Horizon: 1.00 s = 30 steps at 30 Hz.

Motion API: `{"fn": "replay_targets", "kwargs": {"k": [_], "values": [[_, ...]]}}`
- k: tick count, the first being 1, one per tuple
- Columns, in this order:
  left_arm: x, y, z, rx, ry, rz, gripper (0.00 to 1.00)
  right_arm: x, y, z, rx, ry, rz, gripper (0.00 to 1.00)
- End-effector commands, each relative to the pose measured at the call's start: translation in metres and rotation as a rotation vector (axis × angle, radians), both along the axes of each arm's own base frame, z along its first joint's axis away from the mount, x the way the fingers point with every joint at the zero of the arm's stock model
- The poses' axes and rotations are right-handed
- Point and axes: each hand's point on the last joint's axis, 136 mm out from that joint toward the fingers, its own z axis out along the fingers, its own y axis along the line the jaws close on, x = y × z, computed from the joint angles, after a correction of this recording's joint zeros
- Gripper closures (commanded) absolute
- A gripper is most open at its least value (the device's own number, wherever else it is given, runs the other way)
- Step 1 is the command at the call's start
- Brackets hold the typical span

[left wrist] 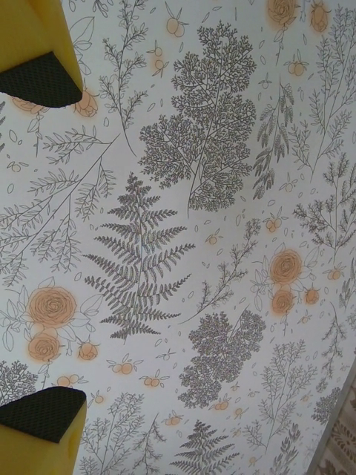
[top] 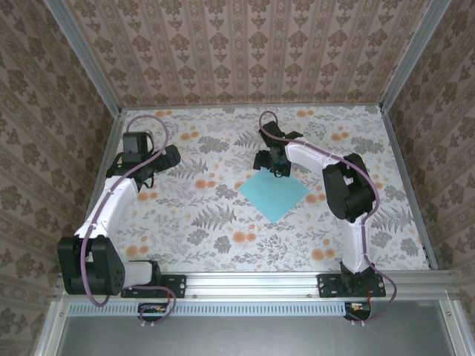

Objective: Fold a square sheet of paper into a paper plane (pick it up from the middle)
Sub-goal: Move the square sheet of paper to the bottom-center of the table, then fold the square sheet of paper in half at the center of the table.

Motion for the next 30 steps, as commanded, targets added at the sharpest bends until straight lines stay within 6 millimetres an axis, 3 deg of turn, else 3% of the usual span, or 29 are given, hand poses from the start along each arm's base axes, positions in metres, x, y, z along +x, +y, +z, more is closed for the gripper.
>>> {"fn": "replay_targets", "kwargs": {"k": [1,5,9,15,20,22,25,28,30], "values": [[-0.001,-0.005,0.005,-0.012,0.012,-0.016,0.00,0.002,-0.004,-0.005,-0.009,0.046,0.025,0.20],[-0.002,-0.007,0.003,-0.010,0.019,-0.021,0.00,-0.004,-0.020,-0.019,-0.038,0.090,-0.011,0.20],[-0.001,-0.009,0.004,-0.018,0.021,-0.027,0.00,-0.026,-0.049,-0.034,-0.087,0.154,-0.088,0.19],[-0.004,-0.014,0.001,-0.034,0.038,-0.033,0.00,-0.089,-0.092,-0.041,-0.151,0.215,-0.304,0.19],[-0.009,-0.021,-0.007,-0.060,0.068,-0.044,0.00,-0.135,-0.090,-0.030,-0.121,0.198,-0.384,0.19],[-0.011,-0.025,-0.009,-0.071,0.079,-0.051,0.00,-0.135,-0.086,-0.014,-0.099,0.161,-0.346,0.19],[-0.014,-0.031,-0.014,-0.092,0.094,-0.066,0.00,-0.125,-0.080,0.020,-0.111,0.085,-0.154,0.15],[-0.016,-0.034,-0.017,-0.100,0.105,-0.074,0.00,-0.134,-0.072,0.032,-0.150,0.099,0.085,0.02],[-0.017,-0.035,-0.019,-0.098,0.109,-0.075,0.00,-0.149,-0.068,0.031,-0.169,0.138,0.211,0.00]]}}
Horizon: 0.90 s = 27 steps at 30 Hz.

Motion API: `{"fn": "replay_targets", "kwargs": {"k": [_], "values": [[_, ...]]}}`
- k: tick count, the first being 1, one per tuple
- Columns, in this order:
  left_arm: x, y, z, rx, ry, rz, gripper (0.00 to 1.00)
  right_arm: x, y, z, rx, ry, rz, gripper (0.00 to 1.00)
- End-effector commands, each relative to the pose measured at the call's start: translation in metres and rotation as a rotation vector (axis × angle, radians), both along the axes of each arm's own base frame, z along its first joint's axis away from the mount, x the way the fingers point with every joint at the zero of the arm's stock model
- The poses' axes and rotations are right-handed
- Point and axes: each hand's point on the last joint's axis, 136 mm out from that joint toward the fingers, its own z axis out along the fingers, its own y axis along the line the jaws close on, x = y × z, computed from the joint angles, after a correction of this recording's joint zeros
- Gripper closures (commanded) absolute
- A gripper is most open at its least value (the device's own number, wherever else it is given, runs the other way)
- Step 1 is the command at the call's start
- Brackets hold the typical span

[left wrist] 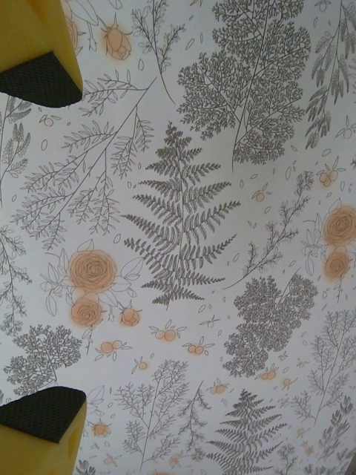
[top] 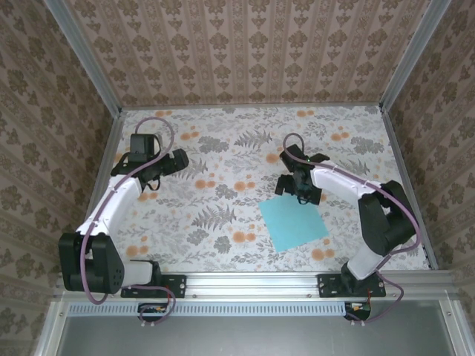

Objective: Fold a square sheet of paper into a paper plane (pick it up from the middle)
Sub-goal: Fold the square sheet of paper in half at the center of the table.

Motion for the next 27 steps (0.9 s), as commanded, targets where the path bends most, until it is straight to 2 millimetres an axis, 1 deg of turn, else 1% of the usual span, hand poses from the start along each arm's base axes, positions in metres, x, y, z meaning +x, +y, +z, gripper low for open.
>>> {"fn": "replay_targets", "kwargs": {"k": [1,3,5,8,14,22,27], "values": [[-0.004,-0.004,-0.005,-0.028,0.033,0.000,0.00,-0.032,0.003,0.006,-0.068,0.098,0.294,0.00],[-0.005,-0.005,-0.007,-0.029,0.036,-0.005,0.00,-0.047,0.000,0.005,-0.114,0.138,0.365,0.00],[-0.005,-0.006,-0.008,-0.030,0.039,-0.007,0.00,-0.057,0.003,0.002,-0.122,0.165,0.416,0.00],[-0.005,-0.007,-0.009,-0.028,0.046,-0.013,0.00,-0.065,0.005,-0.006,-0.130,0.201,0.446,0.00],[-0.003,-0.008,-0.010,-0.027,0.054,-0.020,0.00,-0.068,0.004,-0.029,-0.153,0.281,0.449,0.00],[-0.002,-0.007,-0.012,-0.020,0.060,-0.021,0.00,-0.068,0.005,-0.049,-0.162,0.330,0.432,0.00],[-0.002,-0.007,-0.011,-0.019,0.060,-0.024,0.00,-0.074,0.009,-0.068,-0.139,0.372,0.422,0.00]]}}
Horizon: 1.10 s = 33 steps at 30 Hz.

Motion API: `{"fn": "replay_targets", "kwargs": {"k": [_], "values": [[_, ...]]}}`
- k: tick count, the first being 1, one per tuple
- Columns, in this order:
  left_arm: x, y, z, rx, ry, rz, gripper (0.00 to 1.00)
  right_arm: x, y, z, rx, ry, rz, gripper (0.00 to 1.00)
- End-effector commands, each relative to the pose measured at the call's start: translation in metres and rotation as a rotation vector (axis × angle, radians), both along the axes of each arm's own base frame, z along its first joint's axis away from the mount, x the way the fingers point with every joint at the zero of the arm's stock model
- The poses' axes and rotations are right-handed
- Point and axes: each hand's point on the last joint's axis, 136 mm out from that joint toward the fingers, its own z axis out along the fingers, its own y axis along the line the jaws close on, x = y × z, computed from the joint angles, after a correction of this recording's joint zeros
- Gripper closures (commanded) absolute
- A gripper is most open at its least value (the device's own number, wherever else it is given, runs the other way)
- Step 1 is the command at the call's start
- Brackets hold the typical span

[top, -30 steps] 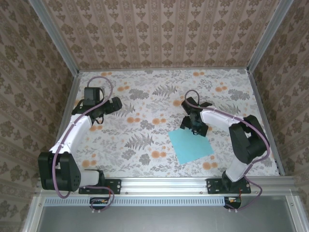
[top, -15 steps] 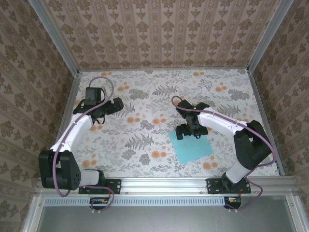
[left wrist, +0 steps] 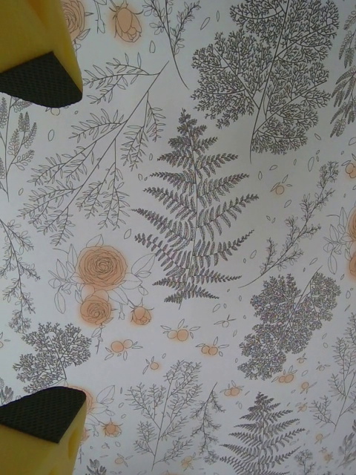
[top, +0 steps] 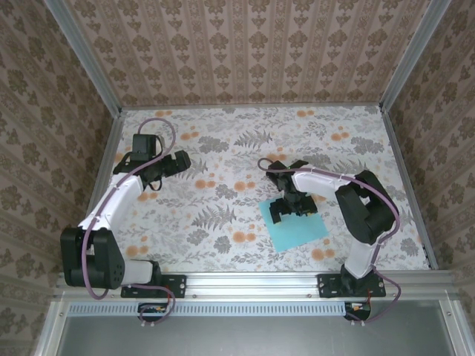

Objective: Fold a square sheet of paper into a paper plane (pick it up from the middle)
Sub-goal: Fold the square sheet of paper in half at the center of the table.

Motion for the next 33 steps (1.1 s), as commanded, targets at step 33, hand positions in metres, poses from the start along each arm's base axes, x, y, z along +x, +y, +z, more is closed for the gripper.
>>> {"fn": "replay_targets", "kwargs": {"k": [33], "values": [[-0.005,-0.007,-0.003,-0.032,0.034,-0.016,0.00,-0.012,-0.013,-0.024,0.007,0.034,-0.099,0.29]]}}
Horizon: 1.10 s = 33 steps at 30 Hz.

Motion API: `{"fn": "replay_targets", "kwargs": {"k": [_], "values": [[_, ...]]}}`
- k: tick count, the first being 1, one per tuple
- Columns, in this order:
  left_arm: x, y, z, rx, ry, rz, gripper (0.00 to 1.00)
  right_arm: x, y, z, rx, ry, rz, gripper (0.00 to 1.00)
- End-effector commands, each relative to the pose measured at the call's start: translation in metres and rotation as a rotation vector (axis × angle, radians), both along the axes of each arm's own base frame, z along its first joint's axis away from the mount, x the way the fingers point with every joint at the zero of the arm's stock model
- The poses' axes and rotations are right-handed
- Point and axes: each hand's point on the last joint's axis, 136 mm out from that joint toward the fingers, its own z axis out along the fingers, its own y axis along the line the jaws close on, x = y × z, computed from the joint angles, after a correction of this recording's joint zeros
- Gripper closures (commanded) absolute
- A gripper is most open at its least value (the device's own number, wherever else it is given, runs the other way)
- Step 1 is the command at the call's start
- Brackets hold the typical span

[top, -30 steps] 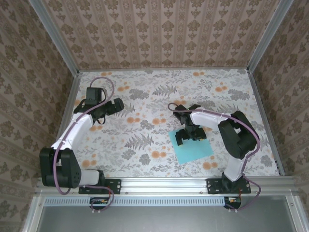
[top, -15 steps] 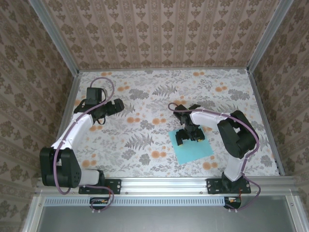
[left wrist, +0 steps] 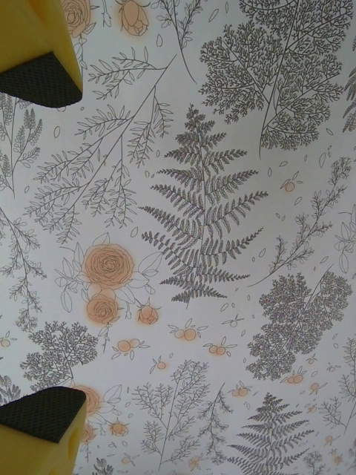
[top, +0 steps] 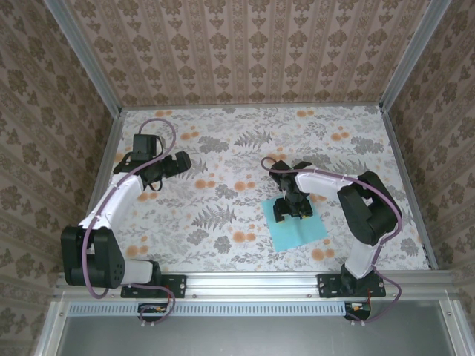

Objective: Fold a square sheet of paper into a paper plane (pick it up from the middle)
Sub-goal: Fold the square sheet of paper in half at the center of the table.

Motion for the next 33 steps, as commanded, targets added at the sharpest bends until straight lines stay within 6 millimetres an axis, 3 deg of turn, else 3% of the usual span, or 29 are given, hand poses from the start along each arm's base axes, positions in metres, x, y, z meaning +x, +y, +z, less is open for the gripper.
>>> {"fn": "replay_targets", "kwargs": {"k": [1,5,11,18,21,26,33], "values": [[-0.003,-0.005,0.000,-0.023,0.017,-0.008,0.00,-0.008,-0.013,-0.018,-0.048,0.021,-0.038,0.30],[-0.005,-0.008,-0.002,-0.043,0.026,-0.013,0.00,0.002,0.002,-0.004,0.038,-0.033,-0.069,0.41],[-0.014,-0.021,-0.012,-0.120,0.062,-0.028,0.00,0.019,0.045,0.022,0.289,-0.105,-0.139,0.64],[-0.030,-0.048,-0.028,-0.226,0.104,-0.082,0.05,0.033,0.119,0.080,0.760,-0.117,-0.159,0.68],[-0.034,-0.055,-0.034,-0.252,0.111,-0.095,0.07,0.034,0.135,0.096,0.882,-0.106,-0.155,0.68],[-0.038,-0.067,-0.040,-0.290,0.110,-0.111,0.09,0.034,0.141,0.082,0.919,-0.056,-0.171,0.68],[-0.040,-0.080,-0.045,-0.294,0.125,-0.134,0.11,0.042,0.124,0.061,0.866,-0.033,-0.209,0.66]]}}
